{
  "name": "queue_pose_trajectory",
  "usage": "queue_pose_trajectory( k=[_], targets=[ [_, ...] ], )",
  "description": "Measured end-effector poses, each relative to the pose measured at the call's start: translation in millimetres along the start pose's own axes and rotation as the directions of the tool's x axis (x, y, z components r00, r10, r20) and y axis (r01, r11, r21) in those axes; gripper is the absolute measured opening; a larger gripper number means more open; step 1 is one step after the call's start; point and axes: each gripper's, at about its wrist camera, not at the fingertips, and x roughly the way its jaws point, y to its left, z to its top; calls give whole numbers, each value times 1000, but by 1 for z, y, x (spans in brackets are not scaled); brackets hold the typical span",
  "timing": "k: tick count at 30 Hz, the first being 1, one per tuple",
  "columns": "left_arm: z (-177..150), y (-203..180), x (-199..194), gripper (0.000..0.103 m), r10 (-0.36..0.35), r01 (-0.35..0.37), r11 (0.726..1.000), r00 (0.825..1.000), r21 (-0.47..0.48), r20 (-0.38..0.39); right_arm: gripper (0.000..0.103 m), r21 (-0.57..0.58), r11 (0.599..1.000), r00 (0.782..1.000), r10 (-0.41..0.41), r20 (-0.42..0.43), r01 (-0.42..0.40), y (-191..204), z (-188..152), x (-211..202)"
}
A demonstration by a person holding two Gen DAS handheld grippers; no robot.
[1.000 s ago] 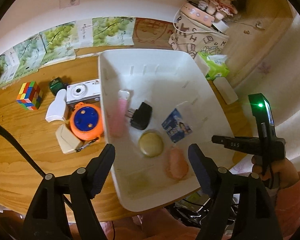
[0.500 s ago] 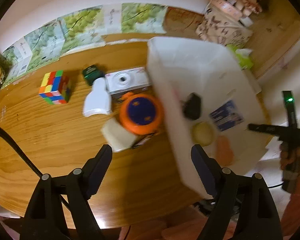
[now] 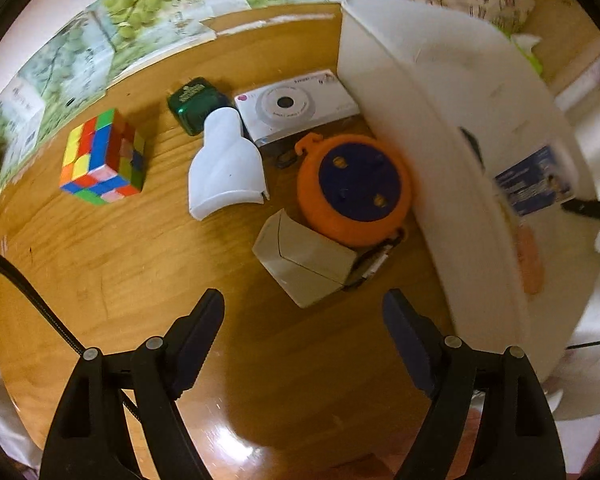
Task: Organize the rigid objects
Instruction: 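Withdraw the left tool toward the beige folded card, then lower the open left tool and close it on the beige folded card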
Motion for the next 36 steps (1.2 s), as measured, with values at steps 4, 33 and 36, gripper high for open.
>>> queue_pose_trajectory(
  k=[4,33,36],
  targets=[
    [5,0,18,84,10,-8,999,999,42,-33,13,0,1000,1000,-7,-3,7,1,0,1],
    [-10,-4,31,62,-94,100,989,994,108,-61,13,-55,997,996,-51,-69,48,22,16,5],
    [-18,-9,29,59,-60,64,989,997,132,-40,13,-60,997,996,-49,-72,45,24,18,3]
  ],
)
